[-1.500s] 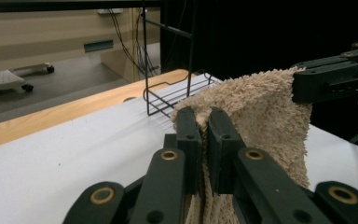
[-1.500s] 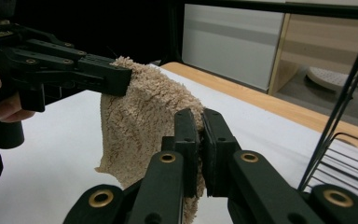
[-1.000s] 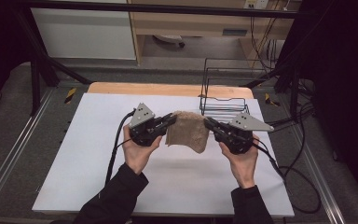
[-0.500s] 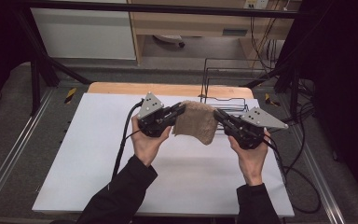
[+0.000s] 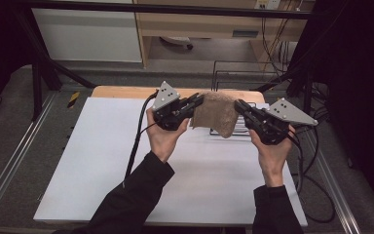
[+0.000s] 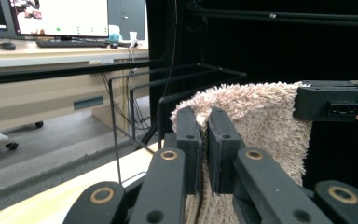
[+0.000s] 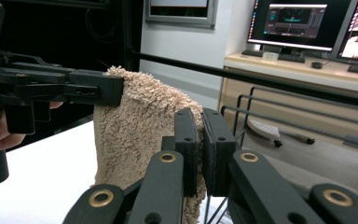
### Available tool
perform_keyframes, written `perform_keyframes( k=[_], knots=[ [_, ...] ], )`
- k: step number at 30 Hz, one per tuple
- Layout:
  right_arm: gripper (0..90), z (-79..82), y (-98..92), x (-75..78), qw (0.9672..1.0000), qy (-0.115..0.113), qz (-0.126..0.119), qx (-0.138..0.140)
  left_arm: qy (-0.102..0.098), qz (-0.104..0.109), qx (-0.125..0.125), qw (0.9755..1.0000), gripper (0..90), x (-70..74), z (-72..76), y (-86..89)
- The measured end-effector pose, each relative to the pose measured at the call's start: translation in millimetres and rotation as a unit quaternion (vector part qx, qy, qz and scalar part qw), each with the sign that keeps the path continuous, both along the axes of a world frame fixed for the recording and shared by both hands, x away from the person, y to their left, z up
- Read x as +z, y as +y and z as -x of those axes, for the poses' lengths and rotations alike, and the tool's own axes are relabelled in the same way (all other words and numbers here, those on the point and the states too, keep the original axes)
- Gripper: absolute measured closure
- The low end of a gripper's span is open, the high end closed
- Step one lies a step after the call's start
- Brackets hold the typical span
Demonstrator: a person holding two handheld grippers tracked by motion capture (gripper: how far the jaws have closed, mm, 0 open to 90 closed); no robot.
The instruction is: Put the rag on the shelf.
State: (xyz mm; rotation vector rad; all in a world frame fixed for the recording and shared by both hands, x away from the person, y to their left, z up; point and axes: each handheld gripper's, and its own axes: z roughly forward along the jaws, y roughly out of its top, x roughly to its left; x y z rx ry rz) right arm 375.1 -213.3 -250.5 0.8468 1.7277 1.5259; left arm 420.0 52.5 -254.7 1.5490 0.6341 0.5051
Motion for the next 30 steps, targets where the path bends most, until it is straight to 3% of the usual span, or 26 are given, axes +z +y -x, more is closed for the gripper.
perform_keyframes(
  k=[9, 30],
  knots=[
    [85.8, -6.7, -10.2, 18.2, 0.9996, -0.024, -0.002, -0.015, -0.013, 0.013, 0.001, 0.9998, 84.3, 15.6, -7.5, -11.5],
    [85.9, -25.7, -33.5, 59.5, 0.9973, -0.057, -0.010, -0.046, -0.035, 0.038, 0.001, 0.9987, 84.3, 56.3, -27.3, -43.0]
  ],
)
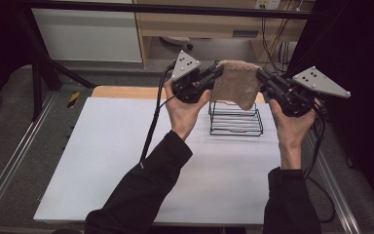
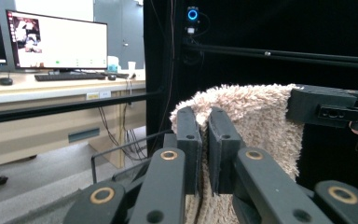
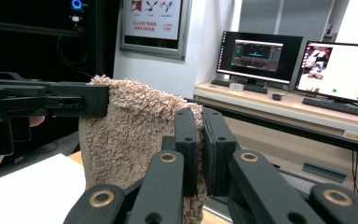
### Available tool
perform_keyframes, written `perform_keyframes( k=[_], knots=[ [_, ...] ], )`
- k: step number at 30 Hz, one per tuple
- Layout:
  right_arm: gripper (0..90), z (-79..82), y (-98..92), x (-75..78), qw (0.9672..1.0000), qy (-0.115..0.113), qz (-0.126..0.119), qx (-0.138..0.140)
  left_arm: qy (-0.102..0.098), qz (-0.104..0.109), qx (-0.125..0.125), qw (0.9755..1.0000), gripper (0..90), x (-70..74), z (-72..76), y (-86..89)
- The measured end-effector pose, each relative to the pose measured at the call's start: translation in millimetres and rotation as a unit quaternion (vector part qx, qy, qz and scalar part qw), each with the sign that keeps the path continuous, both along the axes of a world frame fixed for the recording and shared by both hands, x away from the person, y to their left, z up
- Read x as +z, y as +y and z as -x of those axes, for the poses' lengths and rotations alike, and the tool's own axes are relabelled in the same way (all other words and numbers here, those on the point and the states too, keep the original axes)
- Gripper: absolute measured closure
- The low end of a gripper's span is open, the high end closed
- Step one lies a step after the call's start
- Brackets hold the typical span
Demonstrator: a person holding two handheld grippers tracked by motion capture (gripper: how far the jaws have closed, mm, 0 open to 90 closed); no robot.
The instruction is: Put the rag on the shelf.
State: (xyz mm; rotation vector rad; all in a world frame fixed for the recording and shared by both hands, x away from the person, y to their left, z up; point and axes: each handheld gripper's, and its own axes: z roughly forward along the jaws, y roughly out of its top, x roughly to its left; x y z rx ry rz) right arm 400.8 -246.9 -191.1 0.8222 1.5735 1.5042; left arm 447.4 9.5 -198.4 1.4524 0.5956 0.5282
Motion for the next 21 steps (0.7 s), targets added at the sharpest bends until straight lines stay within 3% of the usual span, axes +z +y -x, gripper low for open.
perform_keyframes(
  k=[21],
  knots=[
    [85.9, -25.9, -20.1, 19.9, 0.9997, -0.016, -0.009, -0.019, -0.004, 0.013, 0.009, 0.9999, 84.3, 21.4, -24.5, -25.3]
  ],
)
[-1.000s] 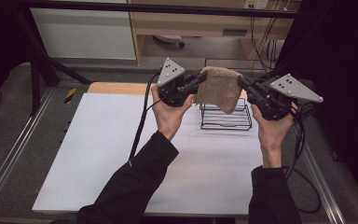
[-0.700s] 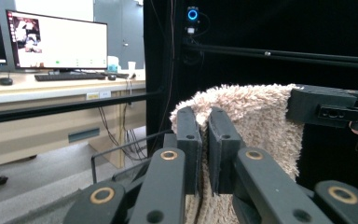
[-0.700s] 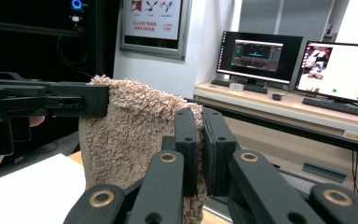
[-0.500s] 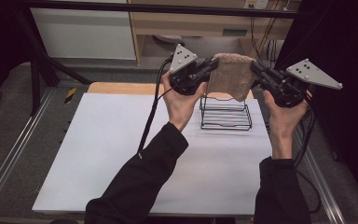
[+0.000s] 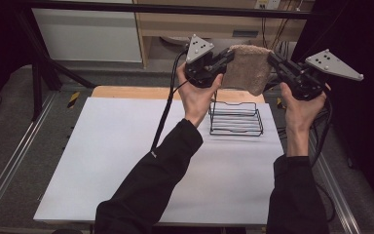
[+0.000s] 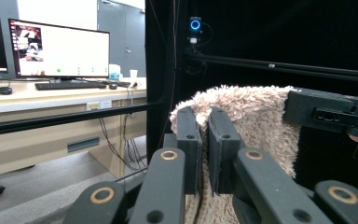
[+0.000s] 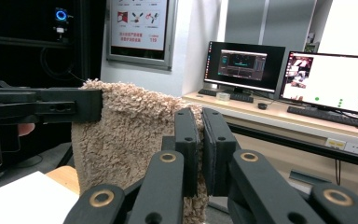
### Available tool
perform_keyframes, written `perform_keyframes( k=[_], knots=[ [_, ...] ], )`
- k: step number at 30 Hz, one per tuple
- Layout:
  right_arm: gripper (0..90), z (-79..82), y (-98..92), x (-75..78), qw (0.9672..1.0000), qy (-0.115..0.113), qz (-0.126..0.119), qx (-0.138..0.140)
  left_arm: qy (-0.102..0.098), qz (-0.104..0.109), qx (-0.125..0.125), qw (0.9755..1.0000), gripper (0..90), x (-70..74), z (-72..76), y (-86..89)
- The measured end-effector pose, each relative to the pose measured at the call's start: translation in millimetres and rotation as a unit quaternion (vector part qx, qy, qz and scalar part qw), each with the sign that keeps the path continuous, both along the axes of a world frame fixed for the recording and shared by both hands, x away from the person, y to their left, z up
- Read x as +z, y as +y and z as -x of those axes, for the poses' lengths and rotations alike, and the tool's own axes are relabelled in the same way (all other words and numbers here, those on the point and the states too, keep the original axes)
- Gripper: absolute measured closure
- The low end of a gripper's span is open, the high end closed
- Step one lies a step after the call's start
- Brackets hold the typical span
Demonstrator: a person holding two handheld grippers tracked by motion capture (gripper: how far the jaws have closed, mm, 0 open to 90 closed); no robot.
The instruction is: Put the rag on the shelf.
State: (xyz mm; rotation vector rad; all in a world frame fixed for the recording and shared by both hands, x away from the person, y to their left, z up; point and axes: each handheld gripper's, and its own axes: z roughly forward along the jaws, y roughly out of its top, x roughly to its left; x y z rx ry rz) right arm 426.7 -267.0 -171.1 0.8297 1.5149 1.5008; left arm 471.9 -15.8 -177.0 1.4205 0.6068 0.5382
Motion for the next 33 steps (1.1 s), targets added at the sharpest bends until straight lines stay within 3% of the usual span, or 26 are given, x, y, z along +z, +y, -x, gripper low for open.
perform_keyframes(
  k=[10, 23, 33],
  knots=[
    [85.9, -17.1, -4.5, 3.7, 1.0000, -0.001, -0.002, -0.002, -0.002, -0.006, 0.010, 0.9999, 84.3, 7.4, -13.7, -5.5],
    [85.9, -47.0, -5.7, 4.5, 0.9998, 0.013, 0.012, -0.010, 0.012, 0.002, 0.016, 0.9998, 84.3, -1.0, -37.8, -8.8],
    [85.9, -67.7, -11.0, -3.2, 0.9996, 0.021, 0.016, -0.007, 0.024, 0.003, 0.020, 0.9995, 84.3, -8.6, -53.1, -14.1]
  ],
)
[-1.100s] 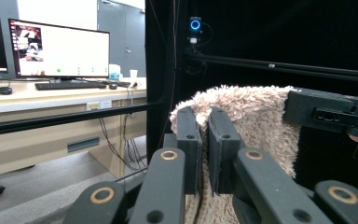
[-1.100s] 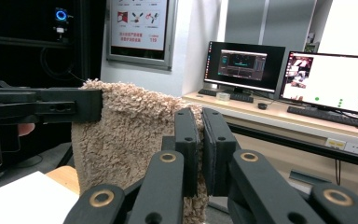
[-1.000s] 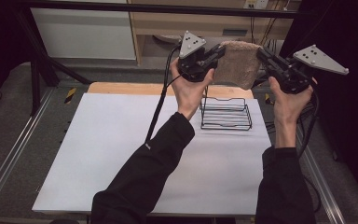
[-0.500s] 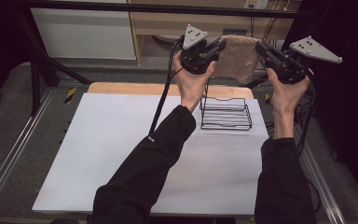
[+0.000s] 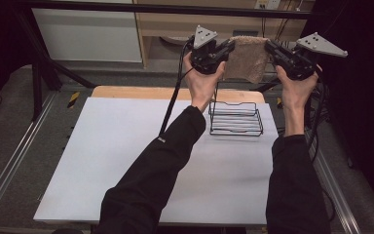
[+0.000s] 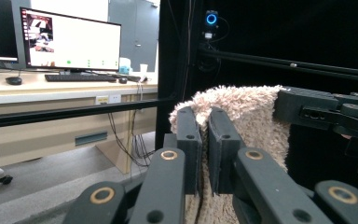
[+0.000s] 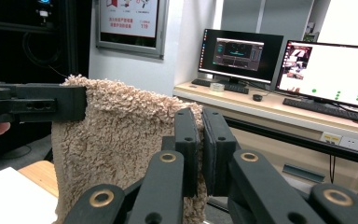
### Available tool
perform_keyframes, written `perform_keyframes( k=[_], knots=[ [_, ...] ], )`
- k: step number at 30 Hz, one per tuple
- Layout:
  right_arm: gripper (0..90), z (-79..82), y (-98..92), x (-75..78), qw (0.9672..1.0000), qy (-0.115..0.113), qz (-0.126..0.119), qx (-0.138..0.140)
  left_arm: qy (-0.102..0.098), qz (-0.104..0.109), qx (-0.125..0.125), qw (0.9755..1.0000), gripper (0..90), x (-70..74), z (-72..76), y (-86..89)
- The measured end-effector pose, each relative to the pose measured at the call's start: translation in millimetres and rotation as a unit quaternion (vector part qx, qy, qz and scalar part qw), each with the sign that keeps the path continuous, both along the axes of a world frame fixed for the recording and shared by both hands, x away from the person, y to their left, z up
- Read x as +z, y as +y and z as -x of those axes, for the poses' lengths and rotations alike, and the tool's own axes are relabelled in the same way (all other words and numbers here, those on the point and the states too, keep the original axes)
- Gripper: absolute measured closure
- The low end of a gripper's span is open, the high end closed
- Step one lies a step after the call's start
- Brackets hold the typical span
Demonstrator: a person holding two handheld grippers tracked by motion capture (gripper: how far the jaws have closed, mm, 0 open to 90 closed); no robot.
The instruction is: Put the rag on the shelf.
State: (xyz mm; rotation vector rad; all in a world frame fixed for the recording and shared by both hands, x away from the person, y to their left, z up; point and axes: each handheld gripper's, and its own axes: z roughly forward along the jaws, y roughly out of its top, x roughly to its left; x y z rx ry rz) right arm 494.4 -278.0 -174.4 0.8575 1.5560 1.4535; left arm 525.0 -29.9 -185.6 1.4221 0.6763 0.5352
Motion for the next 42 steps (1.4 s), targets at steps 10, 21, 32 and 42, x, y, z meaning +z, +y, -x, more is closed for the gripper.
perform_keyframes(
  k=[10, 21, 32, 42],
  knots=[
    [85.9, -16.3, -3.7, -11.2, 1.0000, 0.006, -0.004, 0.003, 0.011, -0.005, 0.006, 0.9999, 84.3, -10.1, -14.5, -4.2],
    [85.8, -18.7, -8.5, -27.6, 0.9995, 0.027, 0.013, 0.004, 0.019, -0.027, -0.001, 0.9995, 84.2, -25.6, -12.8, -7.3],
    [85.8, -9.5, -20.5, -42.5, 0.9988, 0.046, 0.018, 0.006, 0.025, -0.040, -0.018, 0.9987, 84.2, -42.2, -4.5, -15.1],
    [85.7, -0.9, -20.2, -48.5, 0.9984, 0.048, 0.027, 0.015, 0.027, -0.048, -0.023, 0.9982, 84.2, -51.7, 0.9, -11.0]
  ],
)
